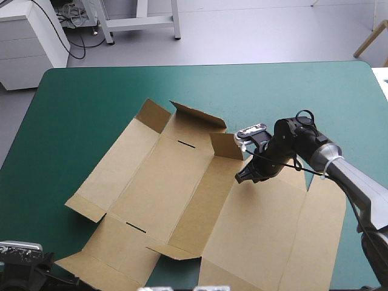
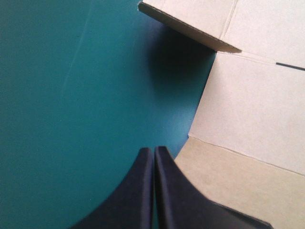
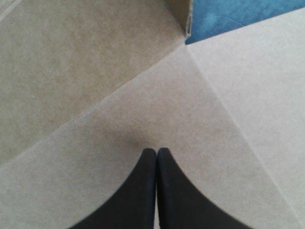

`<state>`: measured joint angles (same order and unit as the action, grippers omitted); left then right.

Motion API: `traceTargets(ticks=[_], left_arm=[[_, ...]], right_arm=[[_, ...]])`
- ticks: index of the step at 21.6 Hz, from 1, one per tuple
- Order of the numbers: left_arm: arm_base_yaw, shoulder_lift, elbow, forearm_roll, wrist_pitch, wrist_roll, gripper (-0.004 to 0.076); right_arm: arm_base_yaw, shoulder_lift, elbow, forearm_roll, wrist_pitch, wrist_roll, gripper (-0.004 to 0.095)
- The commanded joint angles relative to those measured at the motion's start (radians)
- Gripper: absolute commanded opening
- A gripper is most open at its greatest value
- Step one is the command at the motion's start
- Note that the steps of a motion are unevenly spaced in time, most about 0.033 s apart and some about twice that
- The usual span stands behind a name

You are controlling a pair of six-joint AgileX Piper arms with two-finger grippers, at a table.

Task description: Fold the box

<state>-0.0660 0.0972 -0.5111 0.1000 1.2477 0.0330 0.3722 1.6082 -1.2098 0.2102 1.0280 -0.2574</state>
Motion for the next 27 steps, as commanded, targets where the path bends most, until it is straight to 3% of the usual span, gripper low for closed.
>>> traceTargets(ticks=[1, 11, 20, 22, 27], left_arm=[[0.001, 0.015, -0.021, 0.003, 0.005, -0.002, -0.001], [0.001, 0.015, -0.021, 0.003, 0.005, -0.002, -0.001], [0.001, 0.015, -0.021, 0.003, 0.005, -0.002, -0.001], [0.001, 0.015, -0.021, 0.003, 0.005, -0.002, -0.001], [0.001, 0.015, -0.021, 0.003, 0.005, -0.002, -0.001]], right_arm=[[0.002, -0.036, -0.029, 0.008, -0.014, -0.001, -0.0019], [0.002, -0.036, -0.029, 0.01, -0.016, 0.002, -0.0019], [0.002, -0.061, -0.113, 0.001, 0.077, 0.02, -0.0019], [0.002, -0.077, -0.179, -0.028, 0.167, 0.023, -0.0019], [0.002, -0.134, -0.271, -0.131, 0.175, 0.078, -0.0019]])
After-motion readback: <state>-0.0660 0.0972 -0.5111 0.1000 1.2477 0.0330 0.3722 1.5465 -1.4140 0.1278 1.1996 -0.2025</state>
